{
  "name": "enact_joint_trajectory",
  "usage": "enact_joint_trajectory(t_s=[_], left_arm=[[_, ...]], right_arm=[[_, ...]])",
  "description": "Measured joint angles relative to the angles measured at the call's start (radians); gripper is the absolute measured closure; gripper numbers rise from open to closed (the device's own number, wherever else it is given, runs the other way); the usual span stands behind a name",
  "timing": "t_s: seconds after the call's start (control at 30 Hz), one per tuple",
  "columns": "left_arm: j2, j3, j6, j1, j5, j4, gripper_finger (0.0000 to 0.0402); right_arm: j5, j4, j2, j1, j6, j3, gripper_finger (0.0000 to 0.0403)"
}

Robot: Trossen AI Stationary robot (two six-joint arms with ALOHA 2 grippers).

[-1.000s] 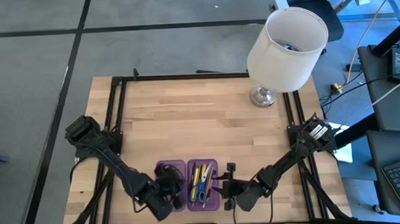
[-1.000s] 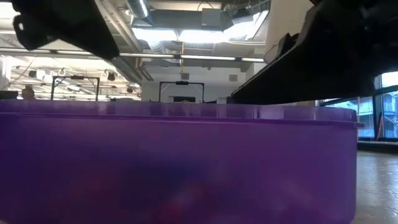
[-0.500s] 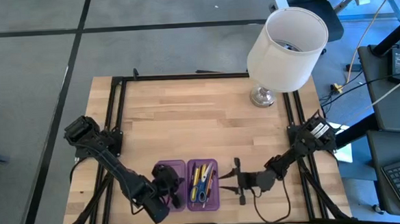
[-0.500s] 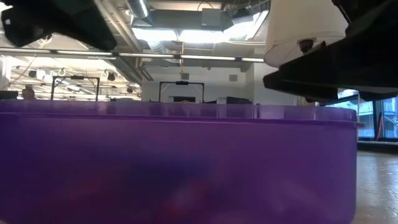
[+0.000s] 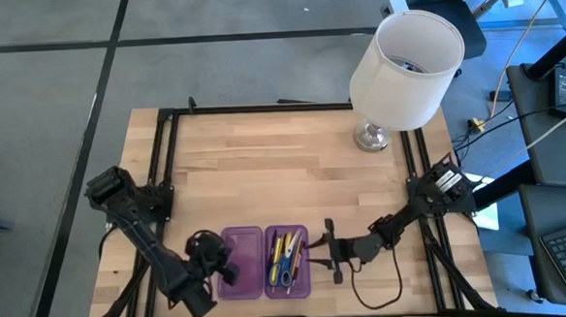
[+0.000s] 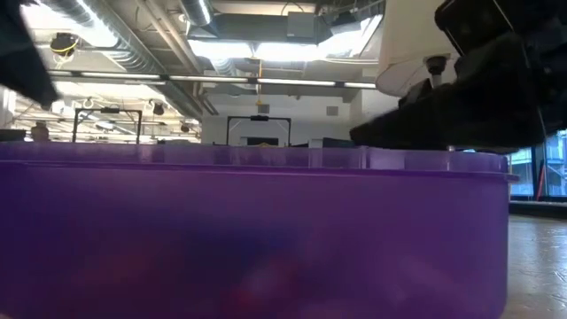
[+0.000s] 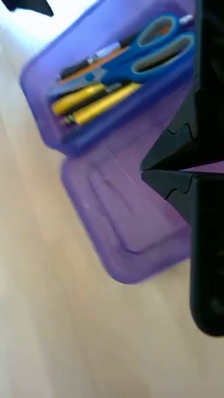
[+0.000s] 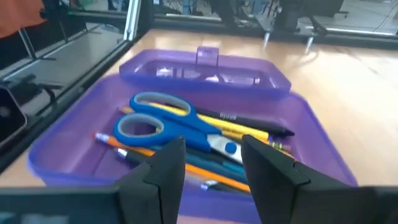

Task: Pick & place school supplies into a supply box
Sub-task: Close the violet box

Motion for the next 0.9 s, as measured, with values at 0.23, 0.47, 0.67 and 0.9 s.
enact_joint_trajectory(t_s=[0.23,0.47,0.67,0.9], left_arm=[[0.0,0.0,-0.126,-0.052,0.048,-0.022,0.0398],[0.0,0.0,-0.14,-0.067,0.049,-0.024,0.0398],[0.0,0.0,-0.14,-0.067,0.05,-0.022,0.0398],[0.0,0.0,-0.146,-0.069,0.092,-0.022,0.0398]], right_arm=[[0.005,0.019,0.037,0.0,0.004,0.0,0.0241],[0.006,-0.024,0.047,0.0,0.002,0.041,0.0241],[0.009,0.03,0.102,0.0,0.031,0.049,0.0241],[0.009,0.114,0.143,0.0,0.026,0.049,0.0241]])
